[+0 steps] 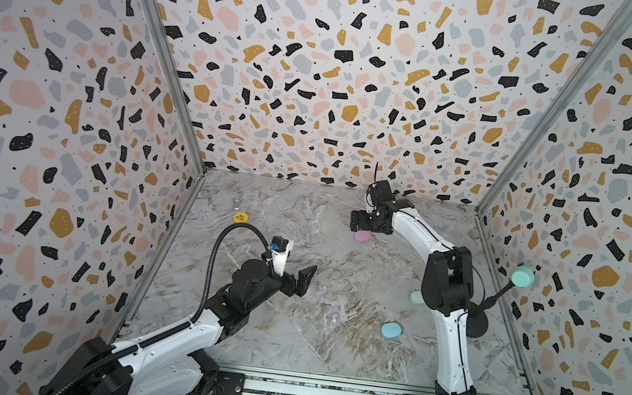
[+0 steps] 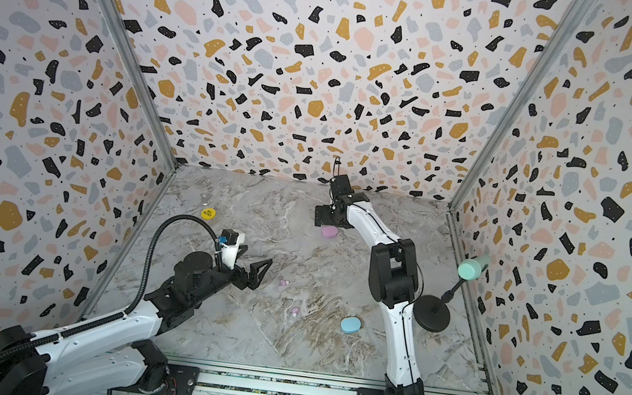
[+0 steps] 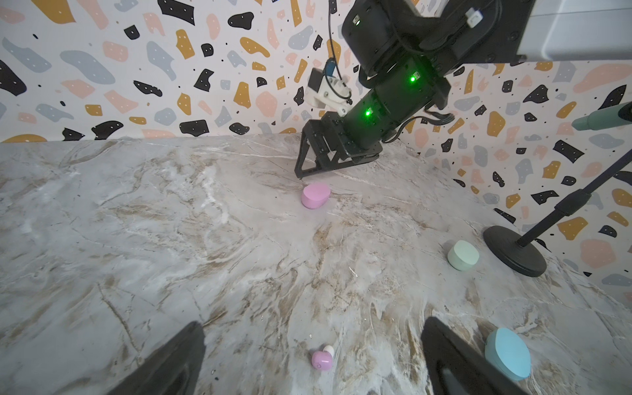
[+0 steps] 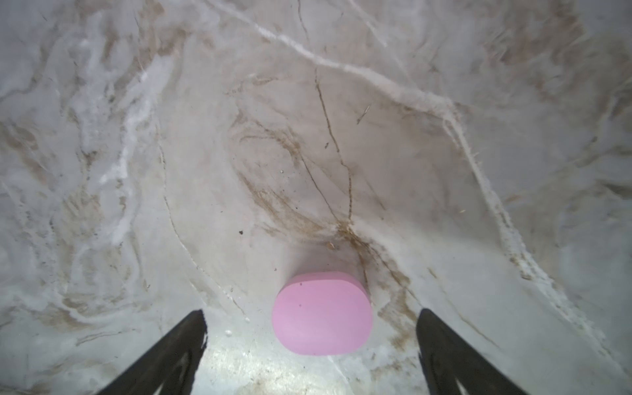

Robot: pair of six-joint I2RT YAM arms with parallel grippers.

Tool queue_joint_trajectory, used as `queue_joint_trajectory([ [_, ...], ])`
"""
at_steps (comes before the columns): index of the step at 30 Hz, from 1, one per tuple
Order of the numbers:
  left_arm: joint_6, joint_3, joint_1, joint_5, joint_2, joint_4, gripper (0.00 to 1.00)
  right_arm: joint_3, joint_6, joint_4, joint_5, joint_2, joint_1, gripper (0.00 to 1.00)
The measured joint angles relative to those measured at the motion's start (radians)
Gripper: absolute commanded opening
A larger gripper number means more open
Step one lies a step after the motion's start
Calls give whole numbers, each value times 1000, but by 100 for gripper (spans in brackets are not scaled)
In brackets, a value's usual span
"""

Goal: Insert the wireless bluetooth earbuds into the charging case
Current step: 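Move the right gripper over the pink case and grasp it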

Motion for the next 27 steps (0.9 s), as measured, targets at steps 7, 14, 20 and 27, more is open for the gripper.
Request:
queue_joint_trajectory([
  [7, 0, 0, 2, 0, 0, 0, 100, 31, -53, -70, 8, 70, 8, 81],
  [14, 0, 0, 5, 3, 0, 0, 100, 36, -74, -82, 26, 70, 8, 68],
  [20, 0, 0, 5, 3, 0, 0, 100, 36, -78, -82, 31, 70, 9, 65],
  [27, 0, 0, 5, 3, 0, 0, 100, 39, -81, -82, 32, 70, 11, 60],
])
